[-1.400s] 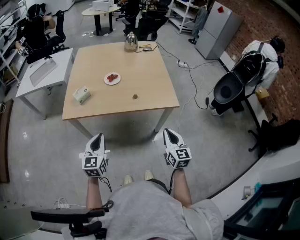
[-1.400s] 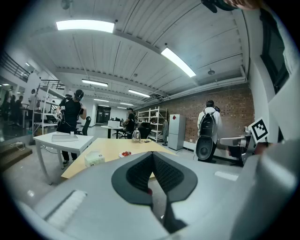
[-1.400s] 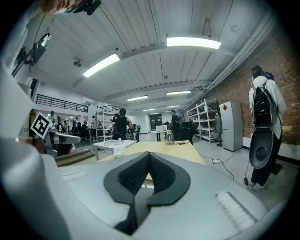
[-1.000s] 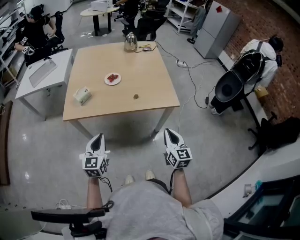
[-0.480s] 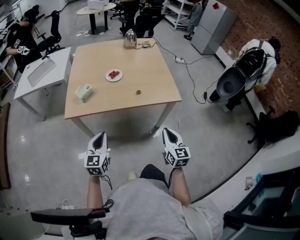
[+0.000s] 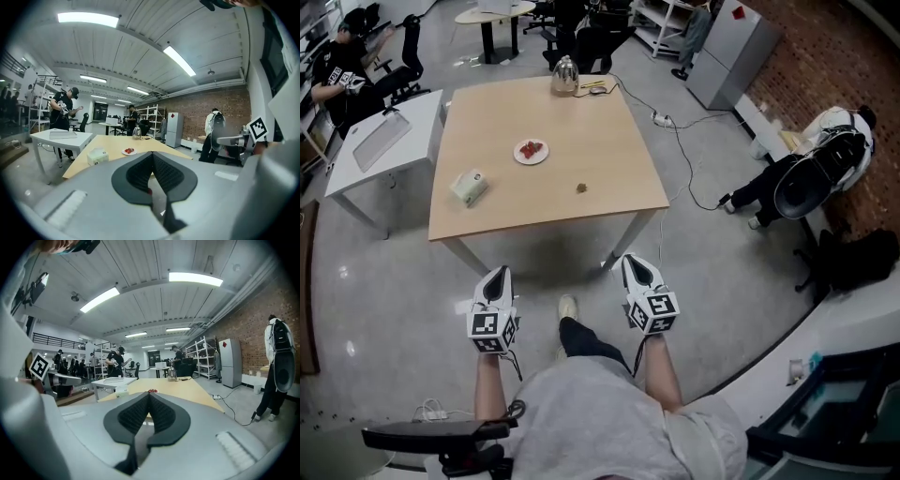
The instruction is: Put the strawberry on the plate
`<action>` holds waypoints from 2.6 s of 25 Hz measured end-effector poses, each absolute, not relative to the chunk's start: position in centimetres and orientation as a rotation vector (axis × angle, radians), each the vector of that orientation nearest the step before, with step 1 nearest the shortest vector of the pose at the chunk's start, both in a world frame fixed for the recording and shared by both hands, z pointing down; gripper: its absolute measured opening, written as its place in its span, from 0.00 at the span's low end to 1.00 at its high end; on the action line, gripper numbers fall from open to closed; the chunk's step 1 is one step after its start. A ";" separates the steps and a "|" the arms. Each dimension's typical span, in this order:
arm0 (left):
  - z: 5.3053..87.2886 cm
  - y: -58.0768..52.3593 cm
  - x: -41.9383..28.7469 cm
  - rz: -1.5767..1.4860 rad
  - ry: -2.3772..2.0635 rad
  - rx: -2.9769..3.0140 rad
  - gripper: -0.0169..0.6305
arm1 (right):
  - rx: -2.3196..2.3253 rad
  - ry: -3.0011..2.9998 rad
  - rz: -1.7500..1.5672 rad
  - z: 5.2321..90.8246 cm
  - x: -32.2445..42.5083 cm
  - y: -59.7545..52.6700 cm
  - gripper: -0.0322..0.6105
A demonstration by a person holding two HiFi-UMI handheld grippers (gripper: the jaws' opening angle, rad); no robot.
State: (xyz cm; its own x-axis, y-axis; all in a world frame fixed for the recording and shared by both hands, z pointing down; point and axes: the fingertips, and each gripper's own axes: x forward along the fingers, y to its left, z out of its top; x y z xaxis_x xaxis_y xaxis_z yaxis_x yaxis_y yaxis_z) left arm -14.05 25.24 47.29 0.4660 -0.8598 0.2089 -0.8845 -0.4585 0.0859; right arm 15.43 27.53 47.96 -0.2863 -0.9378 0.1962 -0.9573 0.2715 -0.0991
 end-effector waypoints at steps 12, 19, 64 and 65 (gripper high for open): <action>46.8 15.7 -13.6 0.234 -1.564 2.504 0.06 | 1.750 -2.468 0.320 48.9 15.0 16.5 0.06; 47.7 10.5 -13.4 0.286 -1.575 2.464 0.06 | 1.694 -2.476 0.331 50.1 14.8 10.3 0.06; 55.5 -11.5 -12.7 0.477 -1.366 2.451 0.06 | 1.696 -2.285 0.534 60.4 14.4 -9.8 0.06; 55.8 -11.9 -12.5 0.484 -1.352 2.453 0.06 | 1.691 -2.277 0.545 60.8 14.4 -10.0 0.06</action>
